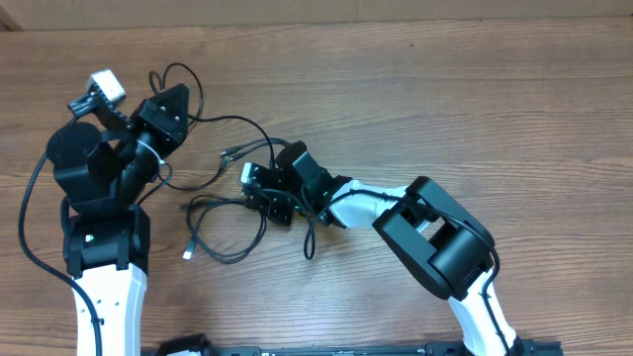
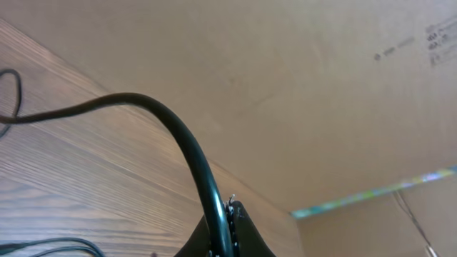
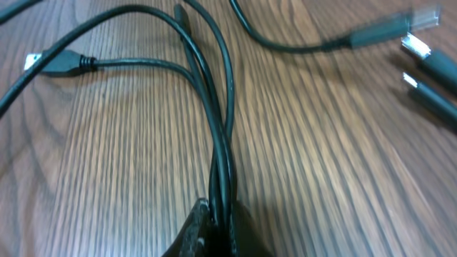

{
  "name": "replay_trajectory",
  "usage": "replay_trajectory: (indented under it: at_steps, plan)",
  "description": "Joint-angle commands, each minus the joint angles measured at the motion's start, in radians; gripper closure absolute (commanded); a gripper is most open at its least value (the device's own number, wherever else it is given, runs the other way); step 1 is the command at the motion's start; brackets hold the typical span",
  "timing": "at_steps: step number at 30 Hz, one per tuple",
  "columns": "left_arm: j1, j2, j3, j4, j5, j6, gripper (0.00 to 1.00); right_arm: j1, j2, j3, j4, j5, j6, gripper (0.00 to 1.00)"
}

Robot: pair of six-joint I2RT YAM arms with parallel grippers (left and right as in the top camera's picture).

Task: Untangle cables

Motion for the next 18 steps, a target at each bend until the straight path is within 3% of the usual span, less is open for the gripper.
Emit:
replay_trajectory:
  at_steps: [1, 9, 18]
  plan:
    - [0.095, -0.004, 0.030, -0.027, 0.002, 0.071, 0.96, -0.087, 0.032, -0.030, -0.117, 0.085, 0.038, 0.96]
    - [0.261, -0.004, 0.030, -0.177, 0.010, 0.211, 0.96, -0.311, 0.032, -0.030, -0.374, 0.090, 0.056, 0.96]
    - [0.268, -0.003, 0.030, -0.267, 0.005, 0.338, 0.96, -0.595, 0.032, -0.029, -0.575, 0.090, 0.056, 0.96]
